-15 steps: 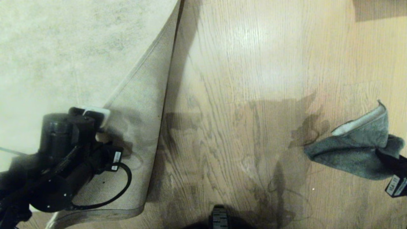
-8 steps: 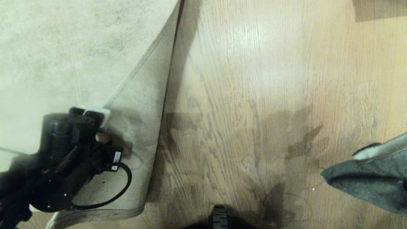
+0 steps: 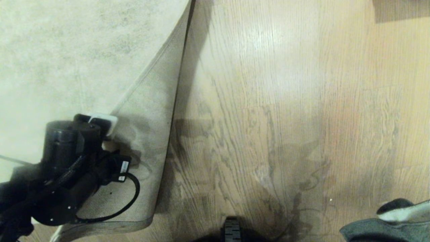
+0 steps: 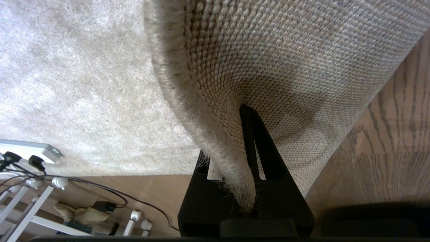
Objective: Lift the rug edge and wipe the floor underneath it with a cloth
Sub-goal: Wipe the floor under the carpet with a rag
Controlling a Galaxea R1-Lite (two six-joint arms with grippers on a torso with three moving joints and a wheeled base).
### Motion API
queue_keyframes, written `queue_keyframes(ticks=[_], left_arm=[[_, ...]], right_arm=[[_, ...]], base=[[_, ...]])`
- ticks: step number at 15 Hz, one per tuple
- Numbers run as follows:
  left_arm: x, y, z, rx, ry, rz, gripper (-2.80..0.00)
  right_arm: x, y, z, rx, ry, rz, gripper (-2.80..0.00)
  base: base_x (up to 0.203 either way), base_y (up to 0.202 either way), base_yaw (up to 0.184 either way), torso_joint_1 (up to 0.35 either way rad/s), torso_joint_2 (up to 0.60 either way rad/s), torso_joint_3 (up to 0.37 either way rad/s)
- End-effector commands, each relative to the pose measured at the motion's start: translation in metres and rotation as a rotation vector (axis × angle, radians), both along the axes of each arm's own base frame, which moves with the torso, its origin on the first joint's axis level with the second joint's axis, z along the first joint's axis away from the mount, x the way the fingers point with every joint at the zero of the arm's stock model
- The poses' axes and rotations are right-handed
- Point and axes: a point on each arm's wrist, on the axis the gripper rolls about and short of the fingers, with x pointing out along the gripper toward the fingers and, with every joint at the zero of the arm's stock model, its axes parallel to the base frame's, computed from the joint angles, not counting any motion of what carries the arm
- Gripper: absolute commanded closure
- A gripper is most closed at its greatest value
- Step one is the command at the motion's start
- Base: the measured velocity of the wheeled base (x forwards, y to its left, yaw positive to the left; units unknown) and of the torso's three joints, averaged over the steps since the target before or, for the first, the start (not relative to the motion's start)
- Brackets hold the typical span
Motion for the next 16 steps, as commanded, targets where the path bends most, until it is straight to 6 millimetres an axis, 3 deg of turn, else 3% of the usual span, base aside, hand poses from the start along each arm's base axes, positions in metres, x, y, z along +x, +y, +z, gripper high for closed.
queue_keyframes(ticks=[1, 16], left_arm=[[-0.0008, -0.0013, 0.0008, -0.002, -0.006, -0.004, 0.0], [-0.0063, -0.01, 0.001, -0.013, -0.008, -0.052, 0.0]], right_arm=[[-0.004, 0.0, -0.0015, 0.0, -0.05, 0.004, 0.0], [-0.004, 0.0, -0.0015, 0.004, -0.05, 0.006, 0.0]], base=[[0.0, 0.0, 0.0, 0.0, 0.0, 0.0], [0.0, 0.0, 0.0, 0.0, 0.0, 0.0]])
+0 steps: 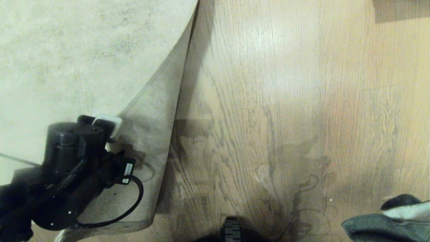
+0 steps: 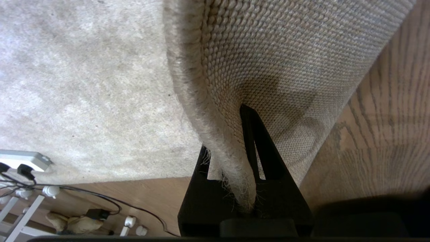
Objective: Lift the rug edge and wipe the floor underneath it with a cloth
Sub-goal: Wipe the floor under the carpet with a rag, then lay down the carpet
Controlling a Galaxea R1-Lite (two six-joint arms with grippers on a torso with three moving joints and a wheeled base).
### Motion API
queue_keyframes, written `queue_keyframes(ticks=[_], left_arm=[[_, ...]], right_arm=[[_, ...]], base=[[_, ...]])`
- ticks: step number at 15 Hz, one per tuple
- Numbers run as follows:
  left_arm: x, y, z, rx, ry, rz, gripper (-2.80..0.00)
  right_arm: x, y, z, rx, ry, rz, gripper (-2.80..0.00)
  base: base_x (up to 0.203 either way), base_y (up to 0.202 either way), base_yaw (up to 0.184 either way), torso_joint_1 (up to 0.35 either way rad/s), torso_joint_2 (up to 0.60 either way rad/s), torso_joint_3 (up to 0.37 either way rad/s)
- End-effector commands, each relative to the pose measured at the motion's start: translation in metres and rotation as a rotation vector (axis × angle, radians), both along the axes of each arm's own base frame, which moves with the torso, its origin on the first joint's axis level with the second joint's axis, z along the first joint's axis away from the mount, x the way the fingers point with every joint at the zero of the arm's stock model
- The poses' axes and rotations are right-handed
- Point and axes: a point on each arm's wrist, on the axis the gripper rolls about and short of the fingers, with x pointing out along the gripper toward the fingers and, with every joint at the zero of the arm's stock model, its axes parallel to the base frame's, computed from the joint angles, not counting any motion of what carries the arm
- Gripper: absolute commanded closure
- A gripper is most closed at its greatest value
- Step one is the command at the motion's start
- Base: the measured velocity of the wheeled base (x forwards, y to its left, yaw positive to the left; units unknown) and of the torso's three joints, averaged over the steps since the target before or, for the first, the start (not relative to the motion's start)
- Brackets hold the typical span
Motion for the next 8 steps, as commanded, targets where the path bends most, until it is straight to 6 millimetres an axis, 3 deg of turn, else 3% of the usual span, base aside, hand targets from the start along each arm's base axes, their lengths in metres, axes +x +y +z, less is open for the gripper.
queue_keyframes(ticks=[1, 8], left_arm=[[-0.0006, -0.001, 0.0, 0.001, -0.003, -0.003, 0.0], [-0.001, -0.0009, -0.0017, -0.015, 0.0, 0.002, 0.0]], right_arm=[[0.0002, 0.0, 0.0003, 0.001, 0.003, 0.001, 0.0], [0.0003, 0.0, -0.0001, -0.003, 0.005, 0.001, 0.0]], base=[[0.0, 0.0, 0.0, 0.0, 0.0, 0.0], [0.0, 0.0, 0.0, 0.0, 0.0, 0.0]])
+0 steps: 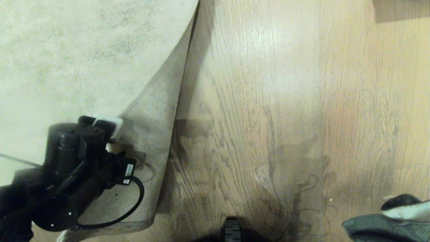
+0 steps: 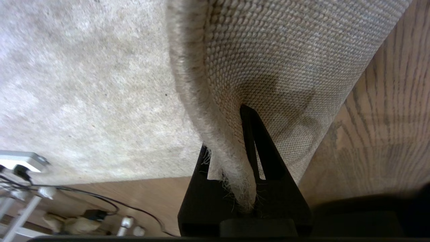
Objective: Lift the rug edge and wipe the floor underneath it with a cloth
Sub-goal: Lay down the carpet
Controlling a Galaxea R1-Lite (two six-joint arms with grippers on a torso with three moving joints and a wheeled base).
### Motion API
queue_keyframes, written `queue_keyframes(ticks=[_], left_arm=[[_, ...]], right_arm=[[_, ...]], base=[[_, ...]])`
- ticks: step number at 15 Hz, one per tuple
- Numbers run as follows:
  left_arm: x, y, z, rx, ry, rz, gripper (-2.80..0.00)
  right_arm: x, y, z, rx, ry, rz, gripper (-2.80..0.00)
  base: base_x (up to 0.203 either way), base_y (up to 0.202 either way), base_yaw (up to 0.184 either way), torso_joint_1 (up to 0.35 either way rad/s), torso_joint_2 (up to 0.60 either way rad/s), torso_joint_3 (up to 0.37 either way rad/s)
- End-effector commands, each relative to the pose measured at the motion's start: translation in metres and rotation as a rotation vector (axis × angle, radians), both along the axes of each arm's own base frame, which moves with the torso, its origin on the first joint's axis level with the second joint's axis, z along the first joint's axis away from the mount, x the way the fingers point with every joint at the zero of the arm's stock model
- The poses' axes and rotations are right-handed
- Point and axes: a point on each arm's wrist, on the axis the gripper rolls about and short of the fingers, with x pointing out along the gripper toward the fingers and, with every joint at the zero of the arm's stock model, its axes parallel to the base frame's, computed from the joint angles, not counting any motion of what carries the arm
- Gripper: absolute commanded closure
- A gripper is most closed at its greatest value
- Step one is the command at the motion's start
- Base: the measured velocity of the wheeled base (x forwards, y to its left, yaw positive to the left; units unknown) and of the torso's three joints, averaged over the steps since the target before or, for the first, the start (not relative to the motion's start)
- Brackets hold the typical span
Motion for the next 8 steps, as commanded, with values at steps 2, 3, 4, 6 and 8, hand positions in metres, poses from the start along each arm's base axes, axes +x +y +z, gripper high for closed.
queue_keyframes(ticks=[2, 3, 4, 6, 8], left_arm=[[0.0, -0.0004, -0.0023, -0.005, 0.005, 0.005, 0.0], [-0.0002, -0.0009, -0.0023, -0.004, 0.005, 0.004, 0.0], [-0.0006, -0.0016, -0.0023, -0.004, 0.005, 0.0, 0.0], [-0.0008, -0.0015, -0.002, -0.005, 0.004, 0.0, 0.0], [-0.0023, -0.0046, -0.002, -0.004, 0.003, -0.015, 0.0]], right_arm=[[0.0004, 0.0, -0.0004, 0.008, 0.006, 0.0, 0.0], [0.0004, 0.0, -0.0004, 0.009, 0.006, 0.0, 0.0], [0.0004, 0.0, -0.0004, 0.009, 0.006, 0.0, 0.0], [0.0004, 0.0, -0.0004, 0.009, 0.006, 0.0, 0.0], [0.0004, 0.0, -0.0004, 0.009, 0.006, 0.0, 0.0]], base=[[0.0, 0.0, 0.0, 0.0, 0.0, 0.0], [0.0, 0.0, 0.0, 0.0, 0.0, 0.0], [0.0, 0.0, 0.0, 0.0, 0.0, 0.0], [0.0, 0.0, 0.0, 0.0, 0.0, 0.0], [0.0, 0.0, 0.0, 0.0, 0.0, 0.0]])
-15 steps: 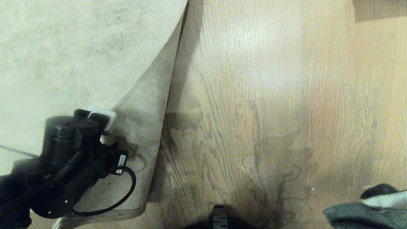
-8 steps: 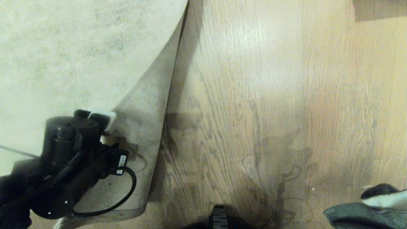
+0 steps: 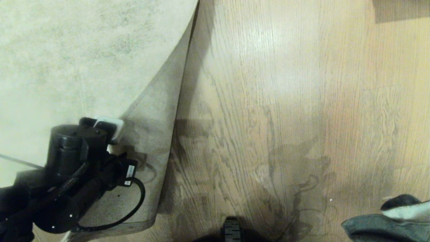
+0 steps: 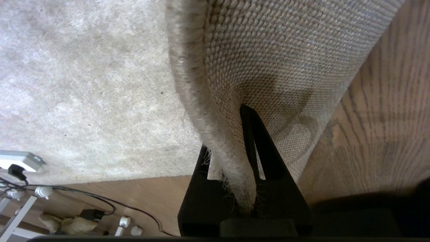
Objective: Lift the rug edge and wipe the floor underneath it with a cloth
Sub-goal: Lay down the carpet
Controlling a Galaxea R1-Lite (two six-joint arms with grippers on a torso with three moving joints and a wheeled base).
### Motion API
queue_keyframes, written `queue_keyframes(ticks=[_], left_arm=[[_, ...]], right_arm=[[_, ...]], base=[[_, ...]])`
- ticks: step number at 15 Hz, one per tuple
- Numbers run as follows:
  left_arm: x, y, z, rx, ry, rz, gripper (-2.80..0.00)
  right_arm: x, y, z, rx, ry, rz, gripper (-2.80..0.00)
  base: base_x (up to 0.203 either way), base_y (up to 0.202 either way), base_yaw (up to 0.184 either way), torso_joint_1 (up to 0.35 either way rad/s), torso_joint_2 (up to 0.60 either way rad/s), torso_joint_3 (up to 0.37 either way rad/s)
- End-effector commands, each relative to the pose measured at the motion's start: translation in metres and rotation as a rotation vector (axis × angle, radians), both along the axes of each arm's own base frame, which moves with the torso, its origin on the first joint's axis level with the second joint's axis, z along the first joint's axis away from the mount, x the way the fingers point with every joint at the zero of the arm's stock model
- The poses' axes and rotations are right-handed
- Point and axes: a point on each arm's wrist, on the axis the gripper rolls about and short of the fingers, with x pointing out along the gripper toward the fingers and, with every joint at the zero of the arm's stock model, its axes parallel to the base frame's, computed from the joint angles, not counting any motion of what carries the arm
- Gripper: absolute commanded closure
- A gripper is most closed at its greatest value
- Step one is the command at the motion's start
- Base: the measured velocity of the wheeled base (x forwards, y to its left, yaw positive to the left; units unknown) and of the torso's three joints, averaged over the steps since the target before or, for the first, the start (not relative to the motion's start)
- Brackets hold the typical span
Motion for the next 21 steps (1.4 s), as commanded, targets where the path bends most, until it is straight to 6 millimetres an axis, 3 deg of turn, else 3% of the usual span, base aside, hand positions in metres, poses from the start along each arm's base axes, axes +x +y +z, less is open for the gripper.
queue_keyframes(ticks=[1, 13, 14, 21], left_arm=[[-0.002, -0.005, 0.0, 0.001, -0.002, -0.019, 0.0], [-0.007, -0.009, 0.003, -0.042, -0.021, -0.036, 0.0], [-0.008, -0.011, 0.004, -0.049, -0.023, -0.043, -2.8], [-0.014, -0.018, 0.007, -0.106, -0.04, -0.065, -2.8]], right_arm=[[0.0, 0.0, 0.0, 0.0, 0.003, 0.001, 0.0], [0.0, 0.0, 0.0, 0.0, 0.003, 0.001, 0.0], [0.0, 0.0, 0.0, 0.0, 0.003, 0.001, 0.0], [0.0, 0.0, 0.0, 0.0, 0.003, 0.001, 0.0]], base=[[0.0, 0.0, 0.0, 0.0, 0.0, 0.0], [0.0, 0.0, 0.0, 0.0, 0.0, 0.0], [0.0, 0.0, 0.0, 0.0, 0.0, 0.0], [0.0, 0.0, 0.0, 0.0, 0.0, 0.0]])
